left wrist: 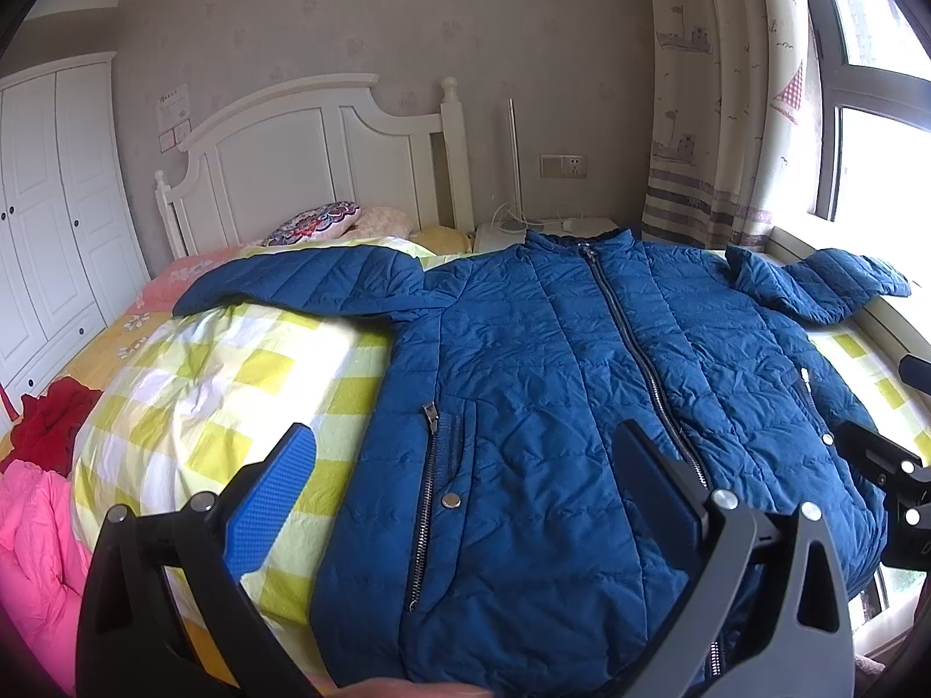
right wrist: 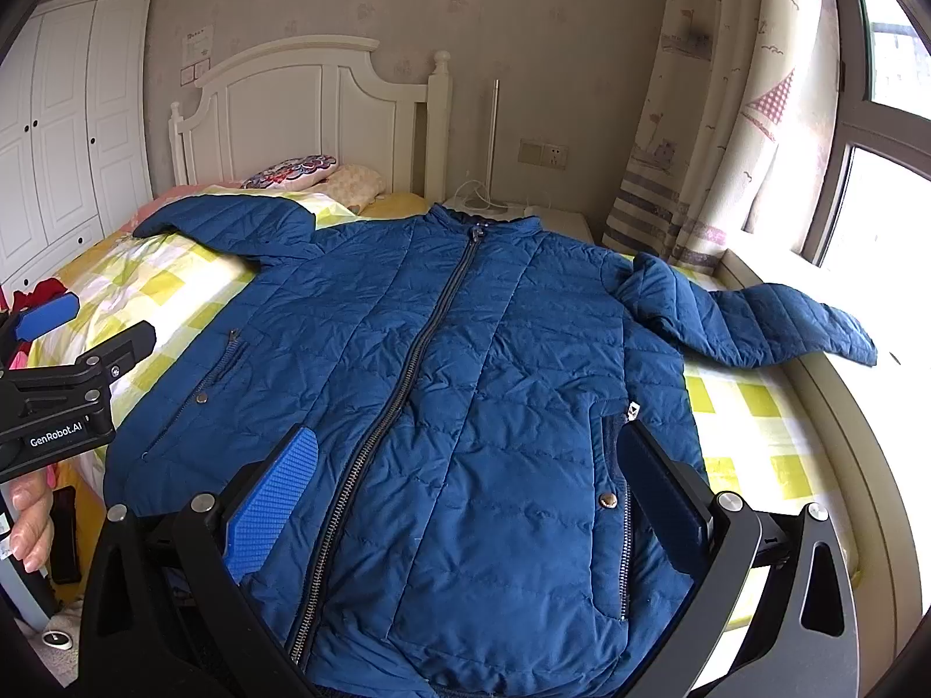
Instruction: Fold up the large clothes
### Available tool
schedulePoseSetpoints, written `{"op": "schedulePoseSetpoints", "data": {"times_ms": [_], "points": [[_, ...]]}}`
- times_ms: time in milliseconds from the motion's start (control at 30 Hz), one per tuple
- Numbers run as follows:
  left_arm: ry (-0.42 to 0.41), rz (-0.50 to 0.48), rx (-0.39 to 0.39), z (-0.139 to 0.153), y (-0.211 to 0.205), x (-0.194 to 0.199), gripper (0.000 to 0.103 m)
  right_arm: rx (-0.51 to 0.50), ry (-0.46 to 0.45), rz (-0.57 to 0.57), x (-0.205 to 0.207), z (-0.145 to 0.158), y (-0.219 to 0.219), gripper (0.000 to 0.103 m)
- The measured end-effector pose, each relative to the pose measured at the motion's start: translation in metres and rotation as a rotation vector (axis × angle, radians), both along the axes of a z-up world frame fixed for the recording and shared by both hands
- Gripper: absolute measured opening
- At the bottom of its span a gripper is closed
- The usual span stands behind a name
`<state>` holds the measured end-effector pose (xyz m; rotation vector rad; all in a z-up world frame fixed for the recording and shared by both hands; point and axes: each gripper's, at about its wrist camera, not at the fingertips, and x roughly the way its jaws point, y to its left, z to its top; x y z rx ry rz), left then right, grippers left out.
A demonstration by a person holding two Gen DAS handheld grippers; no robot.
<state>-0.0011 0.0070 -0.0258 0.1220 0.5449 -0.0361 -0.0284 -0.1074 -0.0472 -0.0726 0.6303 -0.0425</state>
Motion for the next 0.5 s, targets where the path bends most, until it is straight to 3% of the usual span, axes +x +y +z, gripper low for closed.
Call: {"op": "schedulePoseSetpoints", "data": {"times_ms": [333, 500], "points": [[0.061, 0.001, 0.027, -0.011, -0.008, 0.021, 0.101, 0.040, 0.050, -0.018, 0.018, -0.017, -0.017, 0.099], [0.189, -0.089, 0.122, -0.030, -0.033, 0.073, 0.101, 0.085, 0.105, -0.095, 0.047, -0.034, -0.057, 0.099]]}}
